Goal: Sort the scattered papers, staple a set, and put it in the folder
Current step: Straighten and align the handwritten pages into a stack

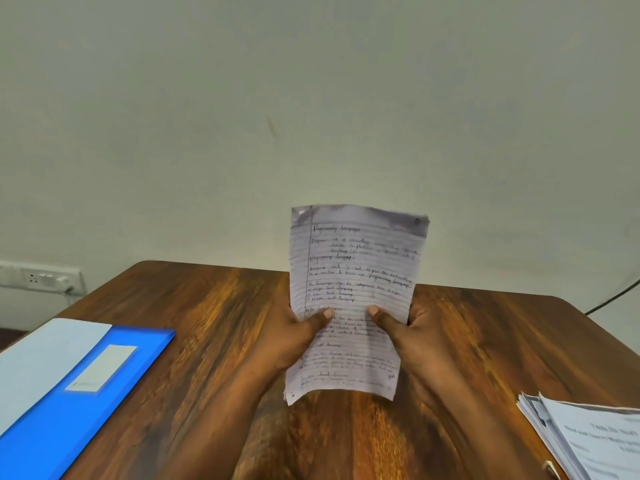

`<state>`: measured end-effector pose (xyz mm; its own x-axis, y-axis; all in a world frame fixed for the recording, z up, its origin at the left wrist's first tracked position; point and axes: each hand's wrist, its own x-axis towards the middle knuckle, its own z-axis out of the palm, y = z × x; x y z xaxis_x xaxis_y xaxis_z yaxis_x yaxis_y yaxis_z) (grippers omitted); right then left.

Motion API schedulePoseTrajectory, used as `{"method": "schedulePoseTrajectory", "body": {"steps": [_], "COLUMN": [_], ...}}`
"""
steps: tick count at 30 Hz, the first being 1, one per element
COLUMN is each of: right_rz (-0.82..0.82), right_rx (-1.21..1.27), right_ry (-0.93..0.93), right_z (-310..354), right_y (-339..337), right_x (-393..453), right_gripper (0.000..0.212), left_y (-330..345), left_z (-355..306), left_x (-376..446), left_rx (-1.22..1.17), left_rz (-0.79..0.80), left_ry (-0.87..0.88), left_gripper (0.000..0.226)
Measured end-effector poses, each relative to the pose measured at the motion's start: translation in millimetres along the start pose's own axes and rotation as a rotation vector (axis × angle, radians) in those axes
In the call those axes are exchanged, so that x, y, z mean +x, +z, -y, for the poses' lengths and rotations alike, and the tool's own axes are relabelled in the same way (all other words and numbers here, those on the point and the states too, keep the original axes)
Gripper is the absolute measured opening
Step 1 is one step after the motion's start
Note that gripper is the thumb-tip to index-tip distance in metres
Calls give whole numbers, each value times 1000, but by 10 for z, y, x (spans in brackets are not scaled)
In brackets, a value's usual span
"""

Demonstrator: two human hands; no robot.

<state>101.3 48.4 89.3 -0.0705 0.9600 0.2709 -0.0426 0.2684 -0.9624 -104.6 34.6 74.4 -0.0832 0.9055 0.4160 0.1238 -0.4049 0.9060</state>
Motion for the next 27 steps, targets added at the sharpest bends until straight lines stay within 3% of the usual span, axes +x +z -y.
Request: {"method": "schedulePoseTrajectory", "body": {"steps": [2, 7, 14, 20, 24, 27], "right_rz": [26, 59, 25, 8, -28, -108], "right_rx": [-20, -4, 320, 737, 818, 781], "right_ry": [76, 151, 211, 255, 289, 277], "right_z": [-53, -44, 109, 49, -5, 34], "right_y": [16, -33, -86, -54, -32, -135], "right_x": [-24, -8, 3, 45, 49, 96], "right_gripper": [15, 16, 25, 42, 42, 47], "left_y": [18, -23, -343, -215, 75, 5], "left_z": [57, 145, -12, 121, 148, 112], "left_x": [-49, -57, -5, -92, -124, -69], "left_rx": [50, 164, 138, -351, -427, -288], "left_rz": [52, 118, 217, 116, 29, 2], "left_ry": [-36, -93, -207, -394, -342, -279], "left_gripper": [24, 38, 43, 54, 59, 56]}}
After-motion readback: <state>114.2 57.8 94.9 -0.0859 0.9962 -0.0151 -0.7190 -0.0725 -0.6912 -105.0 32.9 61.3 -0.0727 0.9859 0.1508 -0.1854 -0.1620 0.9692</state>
